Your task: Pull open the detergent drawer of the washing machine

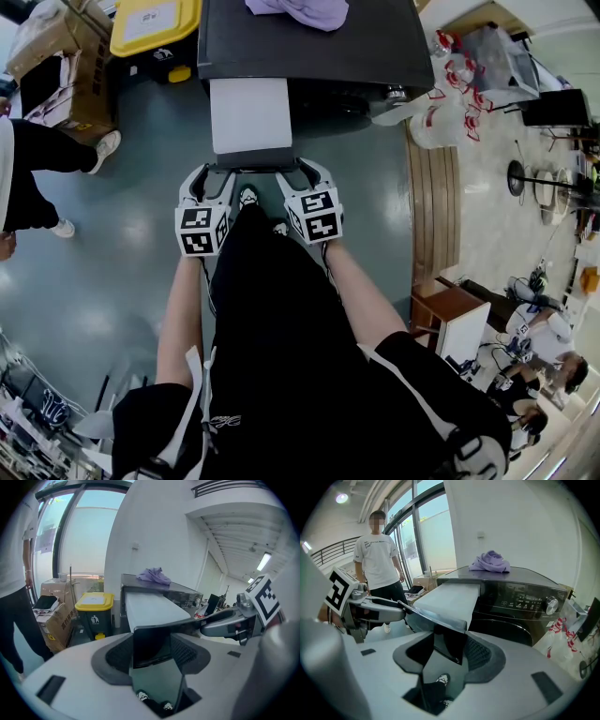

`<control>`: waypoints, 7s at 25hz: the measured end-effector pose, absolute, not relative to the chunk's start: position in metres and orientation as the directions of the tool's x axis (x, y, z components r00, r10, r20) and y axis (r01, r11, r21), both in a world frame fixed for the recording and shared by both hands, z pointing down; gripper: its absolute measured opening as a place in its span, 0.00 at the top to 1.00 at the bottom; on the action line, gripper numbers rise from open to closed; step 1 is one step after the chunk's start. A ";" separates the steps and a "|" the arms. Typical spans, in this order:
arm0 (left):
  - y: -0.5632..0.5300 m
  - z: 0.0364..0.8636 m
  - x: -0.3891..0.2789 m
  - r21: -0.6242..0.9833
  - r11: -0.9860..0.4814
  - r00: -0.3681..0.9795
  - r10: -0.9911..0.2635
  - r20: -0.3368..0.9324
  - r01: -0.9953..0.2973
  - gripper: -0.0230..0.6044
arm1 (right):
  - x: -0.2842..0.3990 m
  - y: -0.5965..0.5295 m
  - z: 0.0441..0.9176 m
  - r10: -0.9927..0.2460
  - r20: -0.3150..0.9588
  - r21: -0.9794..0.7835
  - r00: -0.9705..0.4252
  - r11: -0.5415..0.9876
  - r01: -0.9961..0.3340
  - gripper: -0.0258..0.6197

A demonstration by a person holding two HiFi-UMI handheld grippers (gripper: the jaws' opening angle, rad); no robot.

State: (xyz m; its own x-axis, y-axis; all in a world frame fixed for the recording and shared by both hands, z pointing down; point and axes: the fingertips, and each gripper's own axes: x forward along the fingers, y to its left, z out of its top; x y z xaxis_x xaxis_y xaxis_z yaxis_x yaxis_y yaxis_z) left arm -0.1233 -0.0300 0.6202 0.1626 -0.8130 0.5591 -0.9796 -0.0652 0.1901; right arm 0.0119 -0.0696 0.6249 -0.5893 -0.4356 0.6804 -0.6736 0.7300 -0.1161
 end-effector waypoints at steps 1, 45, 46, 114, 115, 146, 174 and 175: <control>-0.029 0.620 -0.123 0.190 -0.064 0.162 -0.813 0.559 -0.980 0.59 | 0.012 -0.068 0.624 -0.435 0.680 -0.116 -0.590 0.731 -0.673 0.64; 0.016 0.622 -0.104 0.184 -0.046 0.145 -0.808 0.571 -0.982 0.59 | 0.031 -0.025 0.627 -0.424 0.682 -0.122 -0.596 0.737 -0.664 0.64; 0.016 0.622 -0.103 0.185 -0.045 0.145 -0.808 0.571 -0.982 0.59 | 0.031 -0.024 0.628 -0.423 0.682 -0.123 -0.596 0.737 -0.664 0.64; -0.032 0.311 -0.094 0.152 -0.317 0.337 -0.932 0.134 -0.936 0.93 | -0.029 -0.049 0.340 -0.682 0.269 -0.054 -0.680 0.694 -0.718 0.95; -0.032 0.299 -0.096 0.146 -0.314 0.331 -0.937 0.114 -0.938 0.93 | -0.028 -0.050 0.326 -0.692 0.246 -0.043 -0.678 0.691 -0.721 0.95; -0.013 0.213 -0.115 -0.016 -0.210 0.210 -0.976 -0.049 -0.978 0.93 | 0.014 -0.056 0.228 -0.803 0.054 0.170 -0.594 0.594 -0.787 0.95; -0.016 0.223 -0.124 0.004 -0.176 0.176 -0.984 -0.023 -0.984 0.93 | 0.031 -0.063 0.241 -0.826 0.080 0.133 -0.557 0.563 -0.816 0.95; -0.016 0.224 -0.124 0.005 -0.174 0.174 -0.985 -0.022 -0.985 0.93 | 0.032 -0.063 0.241 -0.827 0.081 0.132 -0.557 0.563 -0.816 0.95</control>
State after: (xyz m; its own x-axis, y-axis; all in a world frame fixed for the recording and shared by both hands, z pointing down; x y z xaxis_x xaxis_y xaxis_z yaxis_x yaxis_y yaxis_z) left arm -0.1240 -0.0163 0.2239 0.1736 -0.9846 -0.0219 -0.9848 -0.1737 0.0052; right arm 0.0319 -0.0630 0.2411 -0.5568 -0.8267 0.0811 -0.8161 0.5626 0.1320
